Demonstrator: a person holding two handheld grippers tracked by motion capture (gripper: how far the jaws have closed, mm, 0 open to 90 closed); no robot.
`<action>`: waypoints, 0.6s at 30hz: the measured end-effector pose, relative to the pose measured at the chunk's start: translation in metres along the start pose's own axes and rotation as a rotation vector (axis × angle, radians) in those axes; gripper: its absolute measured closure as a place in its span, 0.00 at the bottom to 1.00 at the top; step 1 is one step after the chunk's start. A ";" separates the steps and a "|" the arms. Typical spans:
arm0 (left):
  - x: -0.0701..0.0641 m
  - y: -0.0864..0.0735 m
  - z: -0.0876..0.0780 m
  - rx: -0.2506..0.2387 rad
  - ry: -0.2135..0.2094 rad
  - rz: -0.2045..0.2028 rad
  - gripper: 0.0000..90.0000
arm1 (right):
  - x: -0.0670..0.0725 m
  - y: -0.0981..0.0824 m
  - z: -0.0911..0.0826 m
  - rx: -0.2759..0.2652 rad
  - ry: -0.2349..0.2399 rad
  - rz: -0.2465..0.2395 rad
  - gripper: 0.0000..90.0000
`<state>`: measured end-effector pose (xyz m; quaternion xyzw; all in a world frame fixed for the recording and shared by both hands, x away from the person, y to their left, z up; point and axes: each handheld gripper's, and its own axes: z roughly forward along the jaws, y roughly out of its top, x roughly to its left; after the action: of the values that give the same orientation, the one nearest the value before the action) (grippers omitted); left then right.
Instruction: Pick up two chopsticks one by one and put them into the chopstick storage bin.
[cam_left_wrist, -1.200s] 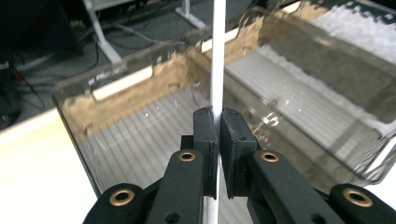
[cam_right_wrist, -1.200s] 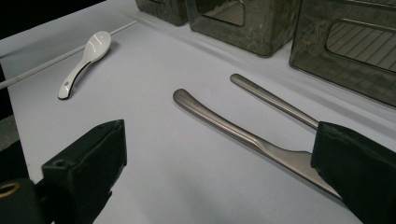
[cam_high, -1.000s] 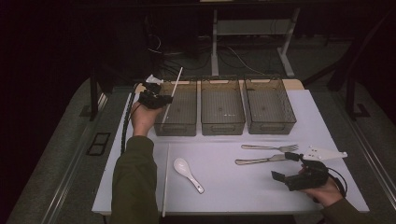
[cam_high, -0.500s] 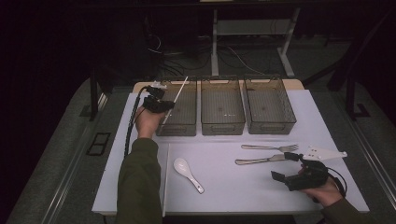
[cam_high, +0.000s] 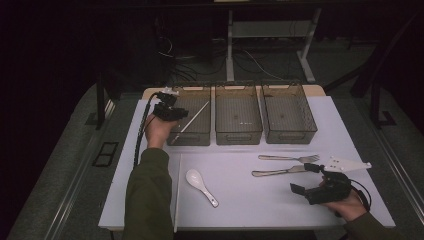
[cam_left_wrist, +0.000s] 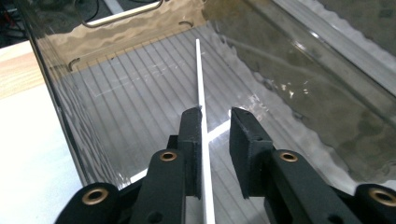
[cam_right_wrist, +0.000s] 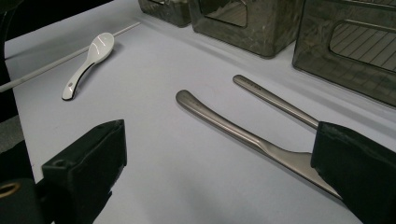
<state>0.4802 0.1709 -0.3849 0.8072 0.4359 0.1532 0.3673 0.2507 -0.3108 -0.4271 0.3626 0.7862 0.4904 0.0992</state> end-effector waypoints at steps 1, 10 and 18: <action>-0.001 0.000 -0.001 -0.005 -0.008 -0.004 0.79 | 0.000 0.000 0.000 -0.001 0.000 0.001 0.04; -0.016 0.008 -0.025 -0.068 -0.052 0.016 0.51 | 0.000 0.000 -0.001 -0.004 -0.007 -0.001 0.04; -0.046 -0.005 -0.063 -0.130 -0.052 0.021 0.43 | 0.000 0.000 -0.002 -0.003 -0.012 0.002 0.04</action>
<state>0.4150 0.1644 -0.3424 0.7899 0.4070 0.1639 0.4283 0.2492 -0.3120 -0.4262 0.3663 0.7845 0.4894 0.1039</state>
